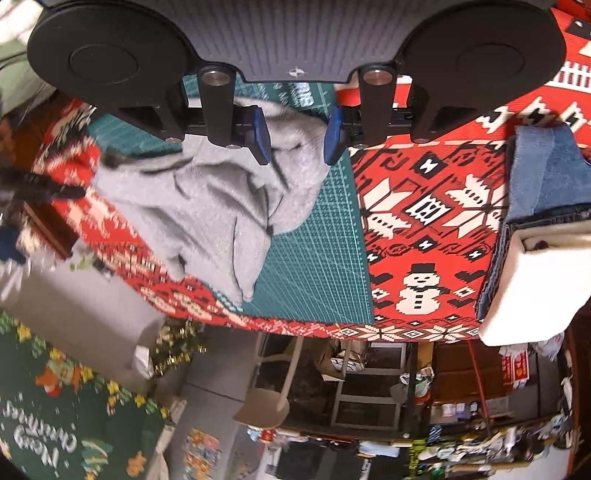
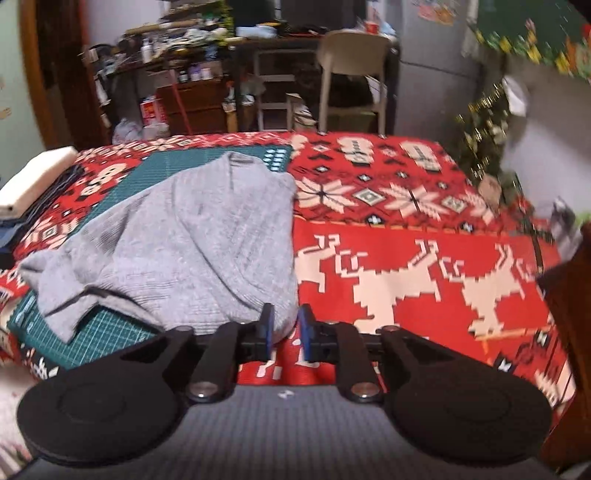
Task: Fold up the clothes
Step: 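Lower the sweater onto the mat and open the left tool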
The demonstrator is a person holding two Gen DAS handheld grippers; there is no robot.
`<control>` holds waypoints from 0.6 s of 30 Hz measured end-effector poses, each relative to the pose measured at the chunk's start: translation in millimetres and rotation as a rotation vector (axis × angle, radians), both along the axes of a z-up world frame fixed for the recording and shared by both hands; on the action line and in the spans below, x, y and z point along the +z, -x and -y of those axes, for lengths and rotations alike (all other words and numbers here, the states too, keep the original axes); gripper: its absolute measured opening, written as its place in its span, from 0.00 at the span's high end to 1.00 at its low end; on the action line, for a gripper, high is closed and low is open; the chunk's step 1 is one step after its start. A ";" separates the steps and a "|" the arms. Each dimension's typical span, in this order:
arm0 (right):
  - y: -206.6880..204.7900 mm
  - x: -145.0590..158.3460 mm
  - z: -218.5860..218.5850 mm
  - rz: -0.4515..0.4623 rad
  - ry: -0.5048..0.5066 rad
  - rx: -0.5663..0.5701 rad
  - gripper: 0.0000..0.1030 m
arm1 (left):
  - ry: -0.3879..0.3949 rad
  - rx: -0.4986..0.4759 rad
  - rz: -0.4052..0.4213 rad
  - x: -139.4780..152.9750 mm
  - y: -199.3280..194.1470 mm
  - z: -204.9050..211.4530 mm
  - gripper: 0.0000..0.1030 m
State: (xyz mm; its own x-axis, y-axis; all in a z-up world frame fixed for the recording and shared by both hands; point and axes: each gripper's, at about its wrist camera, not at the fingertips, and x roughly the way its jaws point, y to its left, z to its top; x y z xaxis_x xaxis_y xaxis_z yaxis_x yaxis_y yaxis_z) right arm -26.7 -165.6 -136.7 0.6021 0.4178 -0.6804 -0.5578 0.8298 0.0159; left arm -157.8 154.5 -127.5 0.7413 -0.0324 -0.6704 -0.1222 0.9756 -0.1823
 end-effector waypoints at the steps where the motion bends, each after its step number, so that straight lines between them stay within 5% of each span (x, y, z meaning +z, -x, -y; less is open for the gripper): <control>1: 3.3 2.1 -1.3 0.011 0.010 0.025 0.80 | -0.017 -0.007 -0.007 -1.8 0.4 1.3 0.70; 6: 17.6 3.9 -13.9 0.025 0.067 0.152 0.78 | -0.089 -0.024 -0.037 -11.6 0.6 7.0 0.70; 18: 45.4 -13.1 -48.3 0.181 0.317 0.346 0.69 | -0.108 -0.031 -0.058 -21.7 -2.8 11.4 0.70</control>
